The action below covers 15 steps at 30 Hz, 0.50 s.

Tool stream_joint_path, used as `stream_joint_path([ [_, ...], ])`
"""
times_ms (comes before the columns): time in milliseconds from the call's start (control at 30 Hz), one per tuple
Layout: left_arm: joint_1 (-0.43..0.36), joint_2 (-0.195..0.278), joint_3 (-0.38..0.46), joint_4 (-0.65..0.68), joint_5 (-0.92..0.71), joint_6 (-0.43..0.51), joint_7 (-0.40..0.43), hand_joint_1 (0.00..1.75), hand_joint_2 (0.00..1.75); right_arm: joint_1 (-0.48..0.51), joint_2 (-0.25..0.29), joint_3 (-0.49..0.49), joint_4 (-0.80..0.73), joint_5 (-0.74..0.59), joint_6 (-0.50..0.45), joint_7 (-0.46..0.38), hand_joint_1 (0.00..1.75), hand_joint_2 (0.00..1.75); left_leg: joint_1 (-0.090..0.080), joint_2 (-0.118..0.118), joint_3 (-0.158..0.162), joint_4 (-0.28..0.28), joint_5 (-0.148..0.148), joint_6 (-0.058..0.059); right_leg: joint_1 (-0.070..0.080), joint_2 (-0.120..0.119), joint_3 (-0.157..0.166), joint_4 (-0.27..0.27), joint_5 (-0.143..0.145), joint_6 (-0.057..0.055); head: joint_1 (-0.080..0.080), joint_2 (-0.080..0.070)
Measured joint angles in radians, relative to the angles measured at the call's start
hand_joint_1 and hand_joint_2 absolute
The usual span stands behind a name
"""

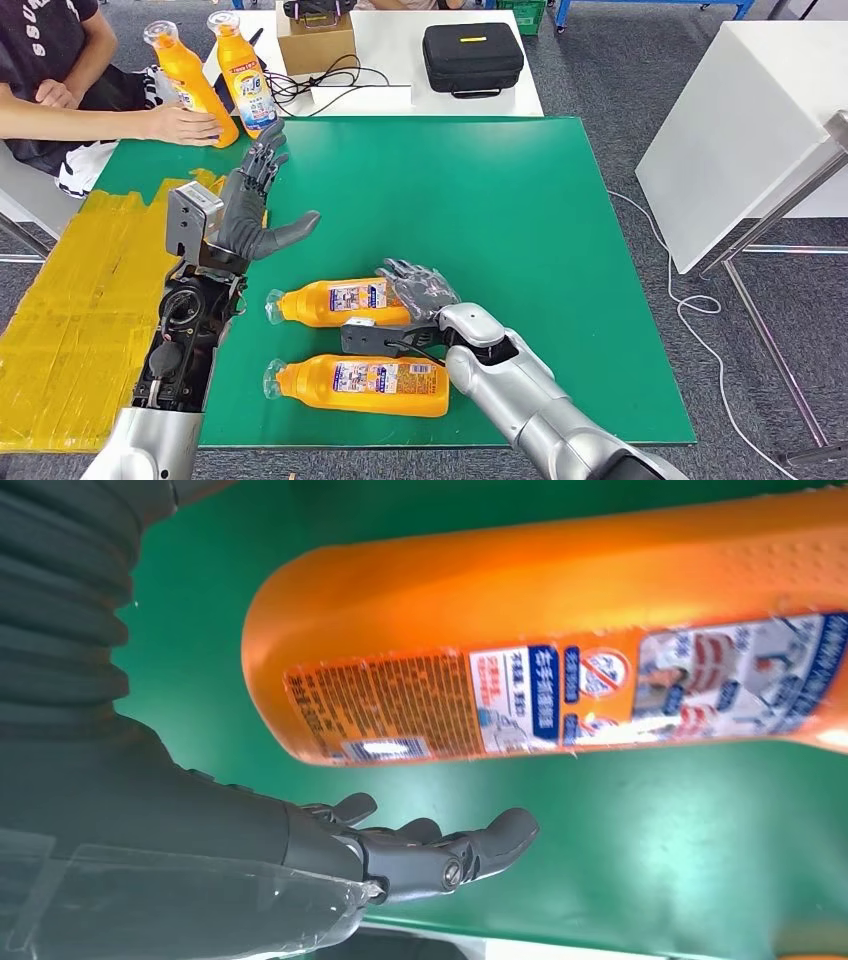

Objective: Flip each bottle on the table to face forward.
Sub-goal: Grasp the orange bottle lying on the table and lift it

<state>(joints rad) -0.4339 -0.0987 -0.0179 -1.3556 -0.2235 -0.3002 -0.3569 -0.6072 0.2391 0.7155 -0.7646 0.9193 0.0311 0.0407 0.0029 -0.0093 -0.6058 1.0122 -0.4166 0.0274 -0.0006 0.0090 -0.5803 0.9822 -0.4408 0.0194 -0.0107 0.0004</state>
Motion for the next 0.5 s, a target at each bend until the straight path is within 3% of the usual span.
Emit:
stream_joint_path([
  [500,0.014,-0.004,0.000,0.008,0.001,0.002,-0.001,0.00,1.75,-0.020,0.014,0.002,0.091,0.012,-0.002,0.019,0.00,1.75,0.000,0.000,0.000,0.000,0.000,0.000,0.000,0.000,0.000,0.000,0.000,0.000,0.000,0.000],
])
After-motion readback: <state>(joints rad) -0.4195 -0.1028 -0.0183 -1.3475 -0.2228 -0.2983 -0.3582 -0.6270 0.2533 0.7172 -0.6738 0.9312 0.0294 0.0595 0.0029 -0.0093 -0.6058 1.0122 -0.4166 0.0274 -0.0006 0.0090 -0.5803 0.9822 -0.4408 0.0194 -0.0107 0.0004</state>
